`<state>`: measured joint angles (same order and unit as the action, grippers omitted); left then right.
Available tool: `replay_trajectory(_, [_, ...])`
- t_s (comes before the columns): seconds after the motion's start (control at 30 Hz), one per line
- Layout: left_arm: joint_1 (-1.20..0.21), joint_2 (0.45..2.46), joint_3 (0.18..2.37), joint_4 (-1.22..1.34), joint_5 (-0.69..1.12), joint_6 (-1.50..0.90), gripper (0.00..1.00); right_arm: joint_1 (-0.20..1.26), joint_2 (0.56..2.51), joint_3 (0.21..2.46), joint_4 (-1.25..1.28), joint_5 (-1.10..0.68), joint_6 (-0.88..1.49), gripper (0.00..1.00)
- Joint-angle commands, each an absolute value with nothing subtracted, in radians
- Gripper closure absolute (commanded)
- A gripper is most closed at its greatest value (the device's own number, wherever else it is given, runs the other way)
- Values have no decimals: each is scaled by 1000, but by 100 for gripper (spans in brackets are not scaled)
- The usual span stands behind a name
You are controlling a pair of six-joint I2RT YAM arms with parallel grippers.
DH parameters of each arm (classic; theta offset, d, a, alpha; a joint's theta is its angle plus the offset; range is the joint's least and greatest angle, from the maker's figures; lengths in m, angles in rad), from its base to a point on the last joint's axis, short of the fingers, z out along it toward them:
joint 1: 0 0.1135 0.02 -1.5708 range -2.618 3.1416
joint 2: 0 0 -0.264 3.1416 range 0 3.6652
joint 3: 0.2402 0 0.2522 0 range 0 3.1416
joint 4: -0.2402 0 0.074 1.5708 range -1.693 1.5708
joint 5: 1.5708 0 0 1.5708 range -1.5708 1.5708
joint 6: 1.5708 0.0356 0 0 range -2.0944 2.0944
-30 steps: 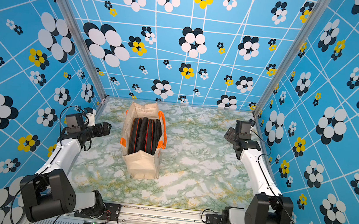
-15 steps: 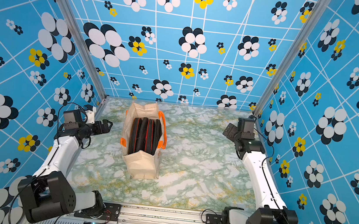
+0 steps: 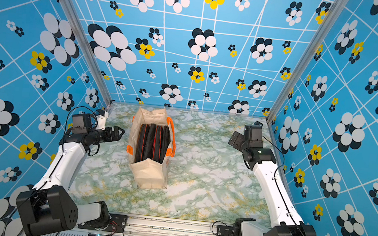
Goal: Remove the ping pong set from the canvas bag
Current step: Pick up the ping pong set from the canvas bag.
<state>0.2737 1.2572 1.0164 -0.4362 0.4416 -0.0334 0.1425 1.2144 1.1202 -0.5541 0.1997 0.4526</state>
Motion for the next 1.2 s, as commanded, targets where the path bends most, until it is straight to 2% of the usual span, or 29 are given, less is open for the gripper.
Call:
replay_trajectory(0.0, [248, 1236, 1065, -495, 448, -2, 7, 170, 1182, 1155, -589, 219, 448, 1])
replay_trajectory(1.17, [89, 1209, 1197, -628, 379, 26, 6, 565, 1323, 1339, -626, 365, 402, 1])
